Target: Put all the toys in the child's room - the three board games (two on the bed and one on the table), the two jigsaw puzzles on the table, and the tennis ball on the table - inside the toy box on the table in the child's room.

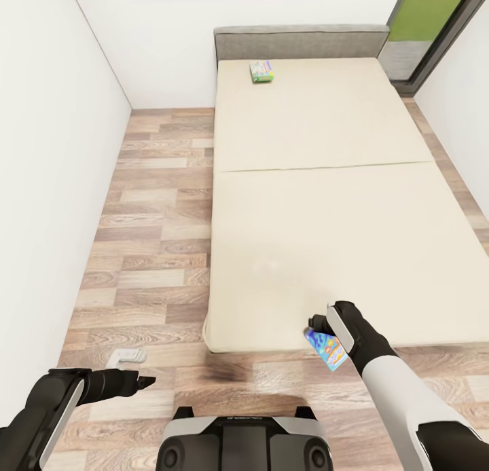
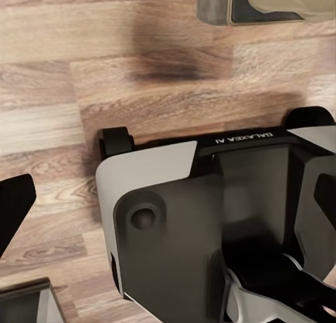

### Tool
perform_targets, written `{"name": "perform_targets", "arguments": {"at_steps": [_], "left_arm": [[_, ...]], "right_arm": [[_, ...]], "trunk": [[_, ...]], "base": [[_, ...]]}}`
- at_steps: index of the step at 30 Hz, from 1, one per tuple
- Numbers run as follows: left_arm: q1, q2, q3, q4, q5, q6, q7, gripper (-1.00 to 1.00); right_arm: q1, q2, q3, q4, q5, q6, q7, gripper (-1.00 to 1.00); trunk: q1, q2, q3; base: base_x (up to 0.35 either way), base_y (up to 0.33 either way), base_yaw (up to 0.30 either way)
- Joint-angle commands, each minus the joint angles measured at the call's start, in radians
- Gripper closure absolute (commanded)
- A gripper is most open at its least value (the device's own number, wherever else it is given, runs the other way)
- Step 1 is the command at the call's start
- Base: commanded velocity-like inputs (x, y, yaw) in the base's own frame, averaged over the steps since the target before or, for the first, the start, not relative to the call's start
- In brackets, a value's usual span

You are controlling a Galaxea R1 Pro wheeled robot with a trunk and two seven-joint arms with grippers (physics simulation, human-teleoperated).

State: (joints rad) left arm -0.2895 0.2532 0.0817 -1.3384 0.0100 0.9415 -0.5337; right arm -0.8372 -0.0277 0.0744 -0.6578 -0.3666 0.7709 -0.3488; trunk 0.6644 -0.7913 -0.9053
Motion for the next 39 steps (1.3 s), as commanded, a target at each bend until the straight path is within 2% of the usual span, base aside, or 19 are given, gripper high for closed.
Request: {"name": "perform_targets", "arguments": {"at_steps": [1, 39], "left_arm": [[0.0, 0.0, 0.001, -0.001, 0.001, 0.006, -0.003, -1.0], [0.0, 0.001, 0.001, -0.001, 0.0, 0.006, -0.003, -1.0]], "right_arm": [[0.0, -0.001, 0.006, -0.002, -0.011, 0.003, -0.009, -1.0], [-0.042, 0.0, -0.004, -0.057, -0.013, -0.022, -0.01, -1.0]], "trunk": [[0.0, -0.001, 0.0], [0.0, -0.001, 0.005]], "base": [[-0.001, 0.0, 0.0], [0.0, 0.0, 0.0]]}}
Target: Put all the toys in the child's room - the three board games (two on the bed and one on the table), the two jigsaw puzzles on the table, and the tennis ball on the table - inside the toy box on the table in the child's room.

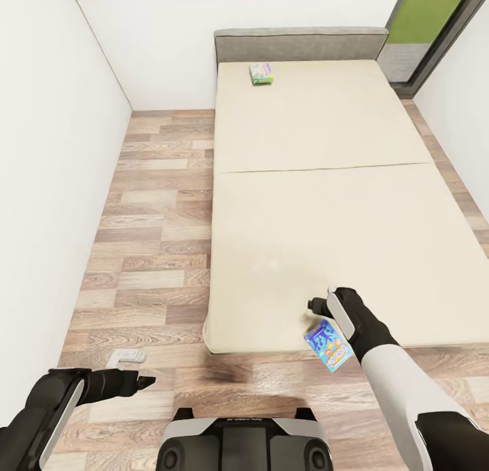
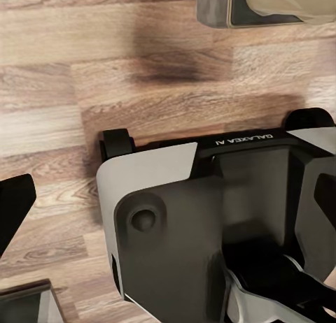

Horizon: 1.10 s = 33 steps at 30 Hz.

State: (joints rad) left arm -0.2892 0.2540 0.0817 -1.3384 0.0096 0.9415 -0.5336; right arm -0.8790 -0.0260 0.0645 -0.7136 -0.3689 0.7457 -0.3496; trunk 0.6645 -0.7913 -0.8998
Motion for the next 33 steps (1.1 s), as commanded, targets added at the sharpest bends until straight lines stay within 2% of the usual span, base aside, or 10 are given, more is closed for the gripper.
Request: {"name": "perform_targets", "arguments": {"at_steps": [1, 13, 16, 21, 22, 28, 30, 31, 33], "left_arm": [[0.0, 0.0, 0.001, -0.001, 0.001, 0.007, -0.003, -1.0], [-0.001, 0.001, 0.001, -0.001, 0.001, 0.007, -0.003, -1.0], [-0.001, 0.002, 0.001, -0.001, 0.0, 0.007, -0.003, -1.0], [-0.001, 0.002, 0.001, -0.001, 0.001, 0.007, -0.003, -1.0], [-0.001, 0.002, 0.001, -0.001, 0.001, 0.007, -0.003, -1.0], [0.0, 0.002, 0.001, -0.001, 0.001, 0.007, -0.003, -1.0], [0.0, 0.002, 0.001, -0.001, 0.001, 0.007, -0.004, -1.0], [0.0, 0.002, 0.001, -0.001, 0.001, 0.007, -0.004, -1.0], [-0.001, 0.002, 0.001, -0.001, 0.001, 0.007, -0.004, -1.0]], "right_arm": [[-0.001, -0.001, 0.006, -0.005, -0.011, 0.003, -0.009, -1.0], [0.002, -0.005, 0.002, -0.071, -0.017, 0.012, -0.01, -1.0], [0.009, -0.012, 0.001, -0.137, -0.023, 0.03, -0.01, -1.0], [0.033, -0.045, -0.008, -0.265, -0.039, 0.104, -0.003, -1.0], [0.033, -0.045, -0.008, -0.265, -0.039, 0.104, -0.003, -1.0], [0.119, -0.088, -0.069, -0.512, -0.117, 0.244, 0.051, -1.0], [0.157, -0.1, -0.101, -0.592, -0.153, 0.272, 0.08, -1.0], [0.157, -0.1, -0.101, -0.592, -0.153, 0.272, 0.08, -1.0], [0.201, -0.115, -0.137, -0.665, -0.194, 0.29, 0.114, -1.0]], "trunk": [[0.0, -0.001, -0.001], [0.0, -0.001, -0.001], [0.0, -0.001, -0.001], [0.0, -0.001, -0.001], [0.0, -0.001, -0.001], [0.0, -0.001, -0.001], [0.0, -0.001, -0.001], [0.0, -0.001, -0.001], [0.0, -0.001, -0.001]], "base": [[0.0, 0.0, 0.0], [0.0, 0.0, 0.0], [0.0, 0.0, 0.0], [0.0, 0.0, 0.0], [0.0, 0.0, 0.0], [0.0, 0.0, 0.0], [0.0, 0.0, 0.0], [0.0, 0.0, 0.0], [0.0, 0.0, 0.0]]}}
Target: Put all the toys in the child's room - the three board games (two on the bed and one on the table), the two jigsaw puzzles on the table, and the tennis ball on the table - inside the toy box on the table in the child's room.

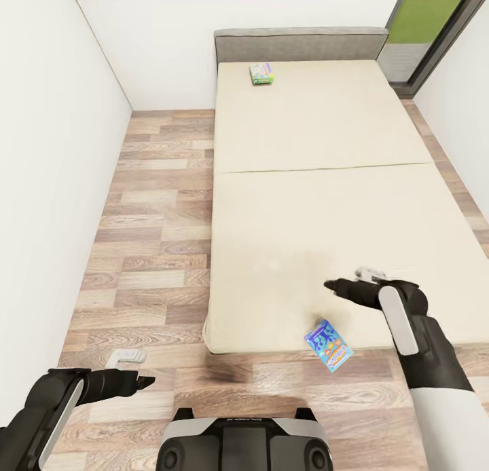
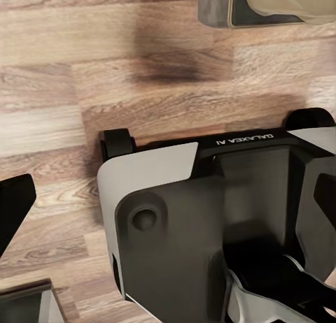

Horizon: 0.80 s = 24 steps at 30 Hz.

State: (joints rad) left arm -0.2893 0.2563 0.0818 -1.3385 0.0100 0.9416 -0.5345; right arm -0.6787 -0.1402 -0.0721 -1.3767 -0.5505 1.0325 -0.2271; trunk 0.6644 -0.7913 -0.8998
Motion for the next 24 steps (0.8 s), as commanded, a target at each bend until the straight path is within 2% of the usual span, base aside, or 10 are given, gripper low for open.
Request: {"name": "perform_targets", "arguments": {"at_steps": [1, 6, 13, 17, 24], "left_arm": [[-0.001, 0.0, 0.001, -0.001, 0.001, 0.006, -0.003, -1.0], [0.0, 0.001, 0.002, -0.001, 0.001, 0.006, -0.004, -1.0], [0.0, 0.001, 0.002, -0.001, 0.001, 0.006, -0.005, -1.0], [0.0, 0.0, 0.002, -0.001, 0.001, 0.006, -0.005, -1.0], [0.0, 0.0, 0.002, -0.001, 0.001, 0.006, -0.005, -1.0]], "right_arm": [[0.024, -0.008, -0.019, -0.035, -0.034, 0.01, 0.008, -1.0], [0.145, -0.05, -0.116, -0.148, -0.146, 0.015, 0.105, -1.0], [0.281, -0.114, -0.257, -0.198, -0.289, 0.015, 0.306, -1.0], [0.334, -0.13, -0.329, -0.208, -0.326, 0.015, 0.462, -1.0], [0.454, -0.132, -0.452, -0.213, -0.342, 0.015, 0.756, -1.0]], "trunk": [[0.0, -0.001, -0.001], [0.0, -0.001, -0.001], [0.0, -0.001, -0.001], [0.0, -0.001, 0.0], [0.0, -0.001, 0.004]], "base": [[0.0, 0.0, 0.0], [0.0, 0.0, 0.0], [0.0, 0.0, 0.0], [0.0, 0.0, 0.0], [0.0, 0.0, 0.0]]}}
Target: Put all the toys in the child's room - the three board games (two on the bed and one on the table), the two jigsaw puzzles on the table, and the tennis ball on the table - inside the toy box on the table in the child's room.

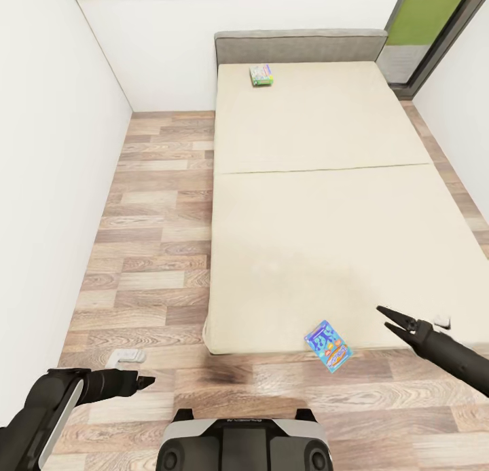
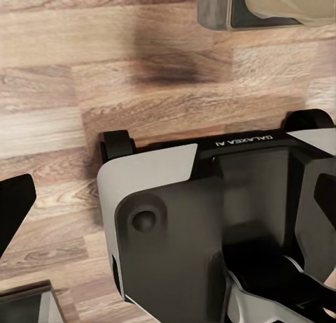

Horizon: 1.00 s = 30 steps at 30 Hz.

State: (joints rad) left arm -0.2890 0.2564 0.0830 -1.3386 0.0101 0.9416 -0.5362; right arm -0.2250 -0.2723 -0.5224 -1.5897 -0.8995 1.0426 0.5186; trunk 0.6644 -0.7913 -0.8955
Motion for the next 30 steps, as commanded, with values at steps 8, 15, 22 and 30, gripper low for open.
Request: {"name": "perform_targets", "arguments": {"at_steps": [8, 15, 22, 30], "left_arm": [[0.0, -0.002, 0.0, -0.001, 0.002, 0.006, -0.003, -1.0], [-0.001, -0.004, 0.0, -0.001, 0.002, 0.007, -0.002, -1.0], [0.0, -0.005, 0.001, -0.001, 0.003, 0.008, -0.002, -1.0], [0.0, -0.008, -0.001, -0.001, 0.004, 0.008, -0.002, -1.0]], "right_arm": [[0.152, 0.007, -0.092, 0.002, 0.003, -0.027, 0.196, -1.0], [0.201, 0.011, -0.11, 0.006, 0.002, -0.077, 0.304, -1.0], [0.23, 0.03, -0.114, 0.009, 0.005, -0.091, 0.447, -1.0], [0.248, 0.086, -0.117, 0.01, 0.025, -0.099, 0.52, -1.0]], "trunk": [[0.0, -0.001, 0.001], [0.0, -0.001, 0.002], [0.0, -0.001, 0.002], [0.0, -0.001, 0.002]], "base": [[0.0, 0.0, 0.0], [0.0, -0.037, 0.0], [0.0, -0.176, 0.0], [0.0, -0.271, 0.0]]}}
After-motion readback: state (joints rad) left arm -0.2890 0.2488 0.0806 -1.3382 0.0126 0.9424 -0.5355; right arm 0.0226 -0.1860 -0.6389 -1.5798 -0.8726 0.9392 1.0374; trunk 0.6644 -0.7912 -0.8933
